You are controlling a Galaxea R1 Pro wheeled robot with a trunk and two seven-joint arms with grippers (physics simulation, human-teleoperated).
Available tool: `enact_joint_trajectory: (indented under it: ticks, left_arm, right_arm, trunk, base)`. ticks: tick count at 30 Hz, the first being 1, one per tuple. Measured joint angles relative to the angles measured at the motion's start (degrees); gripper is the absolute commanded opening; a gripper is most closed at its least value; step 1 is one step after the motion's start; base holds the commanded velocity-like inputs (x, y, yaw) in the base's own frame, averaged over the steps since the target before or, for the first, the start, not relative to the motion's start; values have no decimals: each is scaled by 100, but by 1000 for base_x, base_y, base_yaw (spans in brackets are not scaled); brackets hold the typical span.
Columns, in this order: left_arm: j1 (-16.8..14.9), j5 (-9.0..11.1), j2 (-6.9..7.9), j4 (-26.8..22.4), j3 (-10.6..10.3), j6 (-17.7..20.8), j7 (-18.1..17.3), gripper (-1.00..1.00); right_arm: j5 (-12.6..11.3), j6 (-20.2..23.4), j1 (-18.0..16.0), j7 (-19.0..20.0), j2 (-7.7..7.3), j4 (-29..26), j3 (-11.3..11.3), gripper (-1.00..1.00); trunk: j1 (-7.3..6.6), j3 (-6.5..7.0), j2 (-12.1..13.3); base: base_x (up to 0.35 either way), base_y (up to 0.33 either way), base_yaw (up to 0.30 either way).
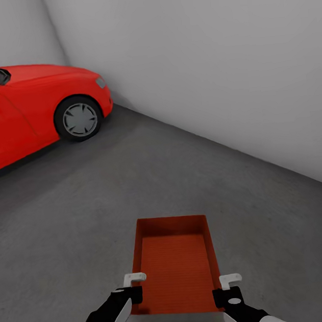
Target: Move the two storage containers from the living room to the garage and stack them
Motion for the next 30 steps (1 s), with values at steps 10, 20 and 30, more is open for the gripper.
enact_joint_trajectory:
  ticks: [10, 20, 30]
  left_arm:
    - [1, 3, 0, 0, 0, 0, 1, -100]
    - [-1, -3, 0, 0, 1, 0, -1, -100]
    - [0, 0, 0, 1, 0, 0, -1, -100]
  right_arm:
    - [2, 3, 0, 0, 0, 0, 1, -100]
    - [0, -2, 0, 0, 0, 0, -1, -100]
    - [2, 1, 0, 0, 0, 1, -1, -100]
  trunk:
    - [0, 0, 0]
    - [0, 0, 0]
    - [0, 0, 0]
  base:
    - [320, 73, -248]
    - [320, 70, -248]
    - [317, 22, -248]
